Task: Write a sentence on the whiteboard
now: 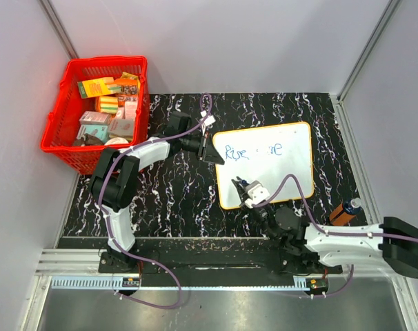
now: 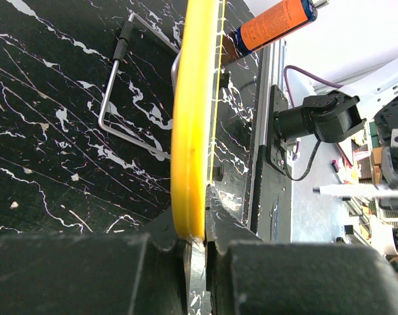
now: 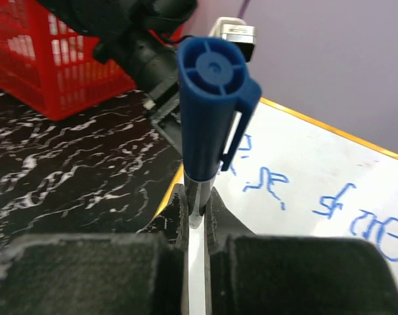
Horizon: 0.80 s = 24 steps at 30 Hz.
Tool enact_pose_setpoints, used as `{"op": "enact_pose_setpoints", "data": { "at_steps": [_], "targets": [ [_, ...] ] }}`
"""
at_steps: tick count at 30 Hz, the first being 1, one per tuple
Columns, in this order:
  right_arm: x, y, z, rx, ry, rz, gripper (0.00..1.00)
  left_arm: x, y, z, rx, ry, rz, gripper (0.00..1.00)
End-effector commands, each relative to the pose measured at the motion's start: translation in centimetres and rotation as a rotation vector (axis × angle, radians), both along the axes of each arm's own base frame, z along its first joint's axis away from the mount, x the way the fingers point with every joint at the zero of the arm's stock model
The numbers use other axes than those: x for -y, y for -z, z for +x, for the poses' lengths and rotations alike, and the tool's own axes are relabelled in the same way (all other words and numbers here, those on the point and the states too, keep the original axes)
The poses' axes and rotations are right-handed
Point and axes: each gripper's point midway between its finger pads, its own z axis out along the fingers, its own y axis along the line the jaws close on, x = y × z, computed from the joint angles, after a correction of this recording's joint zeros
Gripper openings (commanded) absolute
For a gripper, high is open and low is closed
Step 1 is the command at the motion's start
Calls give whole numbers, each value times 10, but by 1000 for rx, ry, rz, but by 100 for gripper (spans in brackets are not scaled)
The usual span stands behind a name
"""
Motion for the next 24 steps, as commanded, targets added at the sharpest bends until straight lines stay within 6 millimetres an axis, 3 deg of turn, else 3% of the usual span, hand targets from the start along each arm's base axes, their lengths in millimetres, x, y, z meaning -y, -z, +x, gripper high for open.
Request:
{"op": "enact_pose_setpoints", "data": {
  "at_steps": [1,11,13,14,15,16,17,21,22,24],
  "targets": [
    [40,-46,10,151,190,178,0,4,50,-4,124,23,119,0],
    [71,-45,25,227,312,113,0,5,50,-5,127,25,122,0],
    [70,-51,35,219,300,92,0,5,51,-4,125,24,122,0],
    [69,-38,41,139,273,73,0,6,52,-5,123,26,121,0],
    [81,-37,53,104,300,85,0,6,53,-5,121,26,124,0],
    [74,-47,56,99,234,98,0,6,53,-5,117,27,127,0],
    [78,-41,57,42,225,107,0,6,53,-4,118,29,126,0],
    [101,-56,73,51,276,146,0,6,55,-4,113,28,129,0],
    [103,-66,77,56,263,152,0,6,54,-4,114,27,128,0],
    [98,-63,79,29,233,146,0,7,54,-5,115,29,128,0]
  ]
}}
